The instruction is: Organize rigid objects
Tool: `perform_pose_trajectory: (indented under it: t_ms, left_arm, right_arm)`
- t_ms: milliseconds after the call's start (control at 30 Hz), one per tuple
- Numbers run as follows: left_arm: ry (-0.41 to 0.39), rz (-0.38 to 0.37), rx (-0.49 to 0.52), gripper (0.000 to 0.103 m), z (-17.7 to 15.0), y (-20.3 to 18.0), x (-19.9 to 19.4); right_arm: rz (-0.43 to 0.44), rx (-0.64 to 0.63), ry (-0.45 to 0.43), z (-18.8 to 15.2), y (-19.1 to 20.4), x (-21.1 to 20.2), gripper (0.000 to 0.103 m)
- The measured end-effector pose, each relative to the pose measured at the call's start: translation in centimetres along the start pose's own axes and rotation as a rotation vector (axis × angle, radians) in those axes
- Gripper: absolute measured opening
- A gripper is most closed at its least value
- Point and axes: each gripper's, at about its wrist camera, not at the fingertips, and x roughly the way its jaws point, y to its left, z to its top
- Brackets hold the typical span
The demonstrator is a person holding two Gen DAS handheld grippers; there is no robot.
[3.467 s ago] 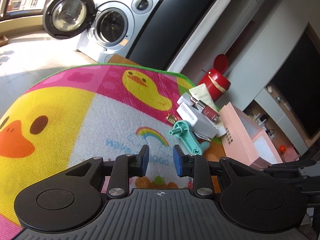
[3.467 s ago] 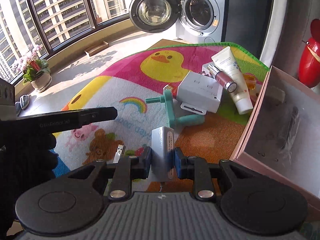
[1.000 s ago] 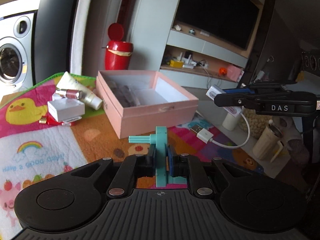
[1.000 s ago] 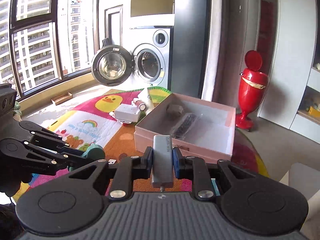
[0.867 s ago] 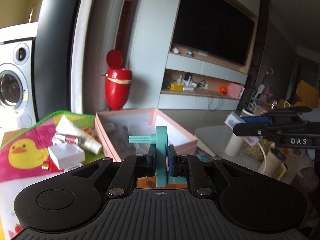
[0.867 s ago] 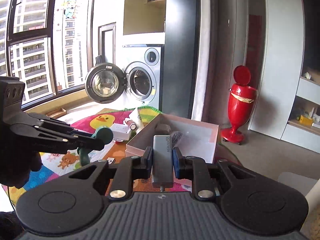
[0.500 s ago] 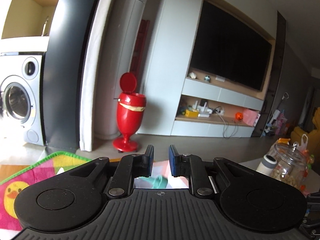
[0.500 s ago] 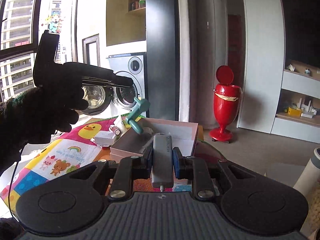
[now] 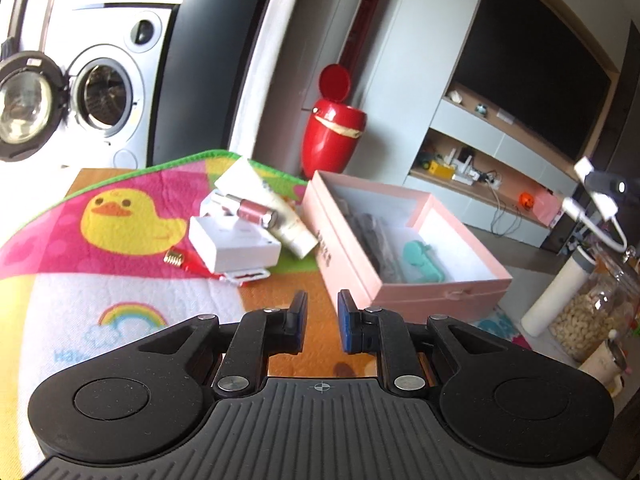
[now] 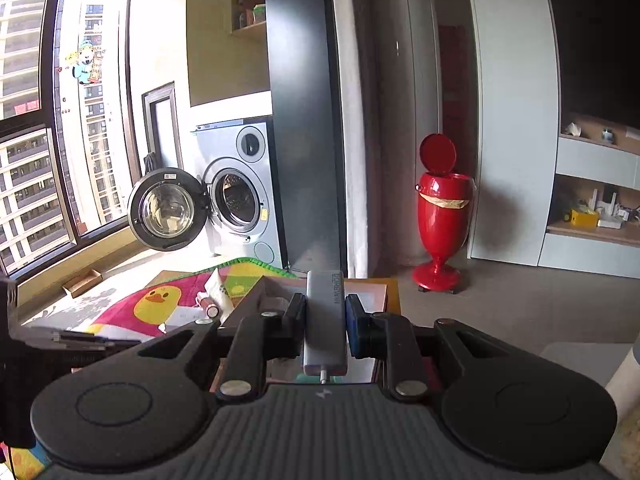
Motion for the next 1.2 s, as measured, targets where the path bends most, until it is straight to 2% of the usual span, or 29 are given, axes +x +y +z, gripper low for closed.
perform_pose_trajectory:
  t_ms: [67,133,200,333,433,533,667,767,900,967,1067,1200]
  left_arm:
    - [0.010,0.045,-0.043,0.018,-0.7,1.7,-0.2]
    - [0.013,0.093,-0.083,0.018,-1.0,3.1,-0.5]
    - [0.016,0.125,-0.111,0.018,-1.4,4.2,-0.9]
    - [0.026,0.172,-0.162,0.018,-2.0,6.3,-0.6]
    - [0.003,0.195,-0.199,0.018,-2.2,7.3,-0.6]
    - [-0.014,0.213,-0.218,0.018,-2.1,7.5,-0.5]
    - [-0.031,0.185,-0.223,0.018,-1.8,7.5,-0.4]
    - [-0.066,0.166,-0.218,0.018,-1.7,7.6,0.0]
    - [-0.043,0.139,-0.253,0.018,-1.3,8.2,1.4]
    - [-0.014,0.113,-0.260,0.018,-0.7,8.3,2.2]
    - [-0.020,0.079,-0.244,0.018,0.2,8.0,3.0]
    - [-0.039,0.032,-0.276,0.018,0.3,8.4,3.6]
  right_arm:
    - [-0.020,0.022,-0.033,2.1,0.0,1.7,0.022]
    - [-0.039,0.004,-0.025,3.8,0.3,4.0,0.042]
    - [-0.078,-0.008,-0.007,3.8,0.8,5.6,0.047]
    - [-0.031,0.000,0.096,1.4,1.8,7.5,0.048]
    - [0.000,-0.031,0.170,-0.6,3.3,8.9,0.048]
    - [0.052,-0.049,0.245,-1.2,5.1,10.7,0.048]
    - [0.139,-0.019,0.332,-0.3,7.6,14.2,0.048]
    - [0.166,-0.005,0.389,0.6,9.8,17.6,0.054]
    - [0.153,-0.031,0.466,1.6,13.2,23.8,0.055]
    - [0.113,-0.082,0.464,2.2,15.0,26.8,0.058]
    - [0.078,-0.155,0.469,2.8,17.1,31.2,0.058]
    - [0.072,-0.116,0.570,2.8,17.8,37.4,0.058]
